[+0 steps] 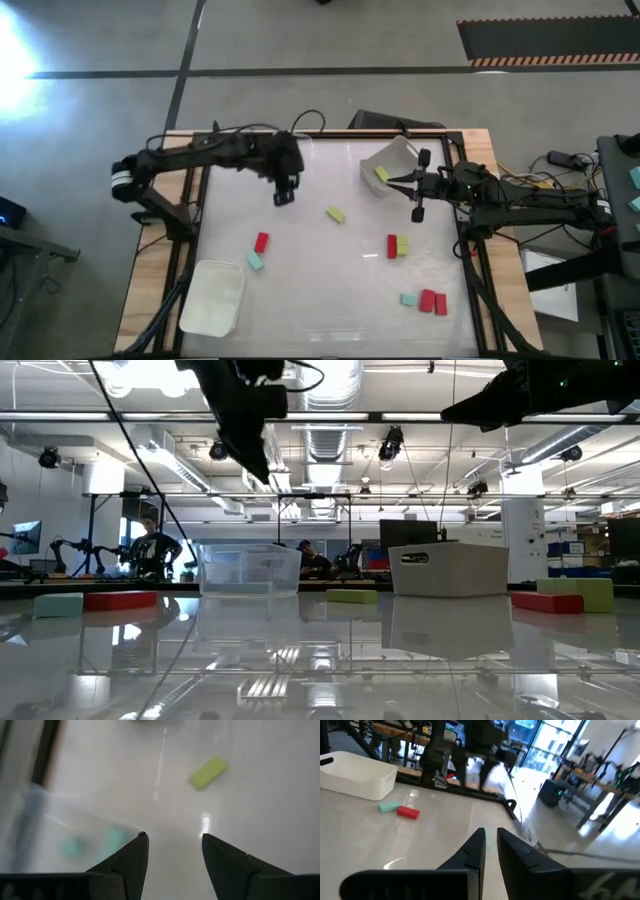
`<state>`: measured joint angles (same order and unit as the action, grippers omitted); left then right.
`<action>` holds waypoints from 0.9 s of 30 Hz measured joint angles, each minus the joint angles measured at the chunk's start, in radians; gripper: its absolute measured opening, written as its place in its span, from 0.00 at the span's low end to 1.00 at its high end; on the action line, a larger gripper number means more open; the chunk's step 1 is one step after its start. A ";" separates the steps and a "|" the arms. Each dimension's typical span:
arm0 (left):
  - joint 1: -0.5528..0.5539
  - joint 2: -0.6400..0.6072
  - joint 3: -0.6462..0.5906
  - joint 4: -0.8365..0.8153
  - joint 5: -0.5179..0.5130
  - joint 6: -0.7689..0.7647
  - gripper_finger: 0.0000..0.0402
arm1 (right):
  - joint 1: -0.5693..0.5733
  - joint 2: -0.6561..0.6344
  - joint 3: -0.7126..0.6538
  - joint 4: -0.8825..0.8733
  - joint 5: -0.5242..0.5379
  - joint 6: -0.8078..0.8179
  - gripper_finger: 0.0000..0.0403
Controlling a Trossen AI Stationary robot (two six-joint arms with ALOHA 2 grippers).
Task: Sort & place blocks by color
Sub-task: Put the red block into the white bin
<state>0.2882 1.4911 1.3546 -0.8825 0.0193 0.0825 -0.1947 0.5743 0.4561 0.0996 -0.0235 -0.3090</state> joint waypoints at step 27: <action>-0.144 -0.262 -0.441 -0.016 -0.009 -0.819 0.42 | -0.017 0.200 0.164 0.272 0.331 -0.390 0.09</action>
<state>0.1440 1.2288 0.9133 -0.8983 0.0107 -0.7361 -0.2118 0.7748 0.6203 0.3720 0.3071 -0.6995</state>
